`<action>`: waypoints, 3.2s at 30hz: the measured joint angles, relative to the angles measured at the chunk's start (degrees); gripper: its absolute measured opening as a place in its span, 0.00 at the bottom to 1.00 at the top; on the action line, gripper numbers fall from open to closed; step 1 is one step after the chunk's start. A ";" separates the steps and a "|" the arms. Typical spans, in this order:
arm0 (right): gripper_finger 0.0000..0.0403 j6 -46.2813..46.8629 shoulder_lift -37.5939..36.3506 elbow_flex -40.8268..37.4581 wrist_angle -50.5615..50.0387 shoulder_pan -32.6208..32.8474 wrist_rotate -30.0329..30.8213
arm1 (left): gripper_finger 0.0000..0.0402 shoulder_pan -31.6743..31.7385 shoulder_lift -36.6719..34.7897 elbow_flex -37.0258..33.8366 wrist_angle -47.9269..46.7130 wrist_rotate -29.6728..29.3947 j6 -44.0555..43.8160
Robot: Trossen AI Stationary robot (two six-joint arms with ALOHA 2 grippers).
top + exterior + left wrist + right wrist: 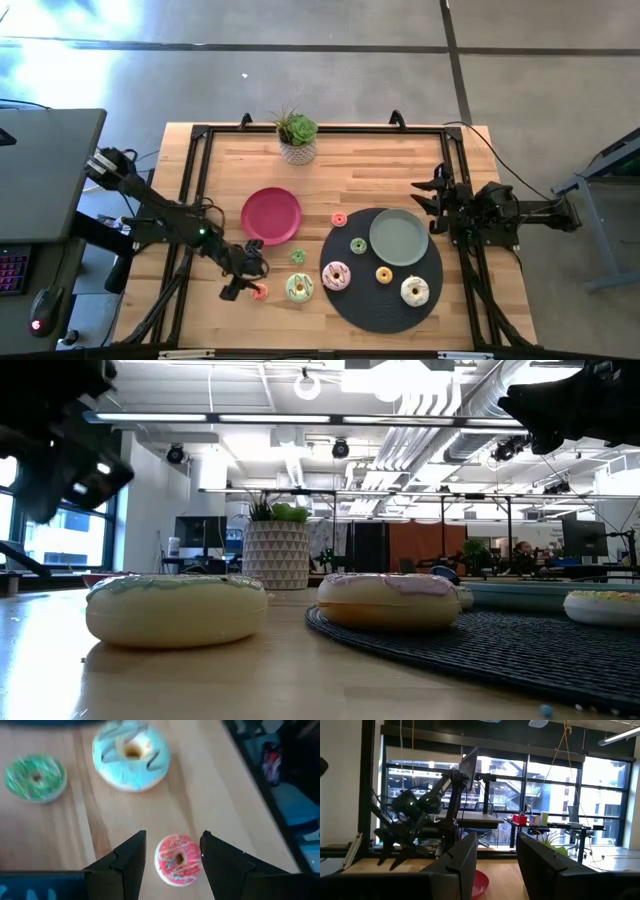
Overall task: Pick & Place donuts
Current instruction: Put the bottom small pink donut on the pink plate, then put the small pink donut on the pink plate
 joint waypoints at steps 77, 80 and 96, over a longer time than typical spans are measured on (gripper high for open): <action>0.32 5.98 49.68 15.24 11.24 -3.79 -0.61 | 0.40 55.54 8.28 18.45 -36.78 -3.62 24.27; 0.32 6.00 59.61 22.39 5.70 -3.79 -2.25 | 0.41 55.54 8.28 21.31 -37.37 -3.86 24.25; 0.51 7.67 94.06 50.95 -22.95 -3.76 -13.32 | 0.40 55.54 -0.63 32.59 -45.70 -9.32 25.80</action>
